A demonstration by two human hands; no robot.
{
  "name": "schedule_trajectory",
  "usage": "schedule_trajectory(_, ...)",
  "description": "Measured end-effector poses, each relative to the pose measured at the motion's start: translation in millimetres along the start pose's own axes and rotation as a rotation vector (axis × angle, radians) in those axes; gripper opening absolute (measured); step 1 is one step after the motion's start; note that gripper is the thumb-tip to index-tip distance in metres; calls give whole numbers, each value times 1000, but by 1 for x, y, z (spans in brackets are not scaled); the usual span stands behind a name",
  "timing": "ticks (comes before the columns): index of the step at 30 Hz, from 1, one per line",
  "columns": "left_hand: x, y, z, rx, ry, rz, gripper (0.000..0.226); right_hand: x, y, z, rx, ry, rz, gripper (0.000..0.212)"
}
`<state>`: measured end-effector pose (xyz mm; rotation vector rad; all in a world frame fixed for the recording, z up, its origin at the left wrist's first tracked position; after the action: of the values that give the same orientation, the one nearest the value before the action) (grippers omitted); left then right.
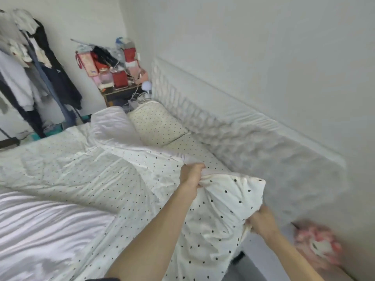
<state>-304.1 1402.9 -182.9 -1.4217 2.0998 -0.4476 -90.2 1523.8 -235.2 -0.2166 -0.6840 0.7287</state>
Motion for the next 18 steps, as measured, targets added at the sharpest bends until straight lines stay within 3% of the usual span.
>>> schedule_trajectory(4, -60, 26, 32, -1, 42, -28, 48, 40, 22, -17, -49, 391, 81, 37)
schedule_trajectory(6, -79, 43, 49, 28, 93, -48, 55, 57, 35, -6, 25, 400, 135, 48)
schedule_trajectory(10, -117, 81, 70, 56, 186, -67, 65, 67, 78, 14, 163, -71, 120, 74)
schedule_trajectory(15, -168, 121, 91, 122, 347, 70, 78, 100, 138, -1, 113, -584, -86, 27)
schedule_trajectory(18, -199, 140, 102, 239, 338, 289, 52, 117, 168, -33, 15, -716, -178, 21)
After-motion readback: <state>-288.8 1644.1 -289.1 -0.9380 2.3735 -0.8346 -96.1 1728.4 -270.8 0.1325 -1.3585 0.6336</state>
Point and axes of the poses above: each hand's wrist, its own y-axis towards the middle knuckle, its own x-axis out of the back of the hand, z = x × y, the point moved 5 cm from there along y, towards the middle knuckle, and after that the axes turned 10 degrees about -y, right-handed, at the moved point
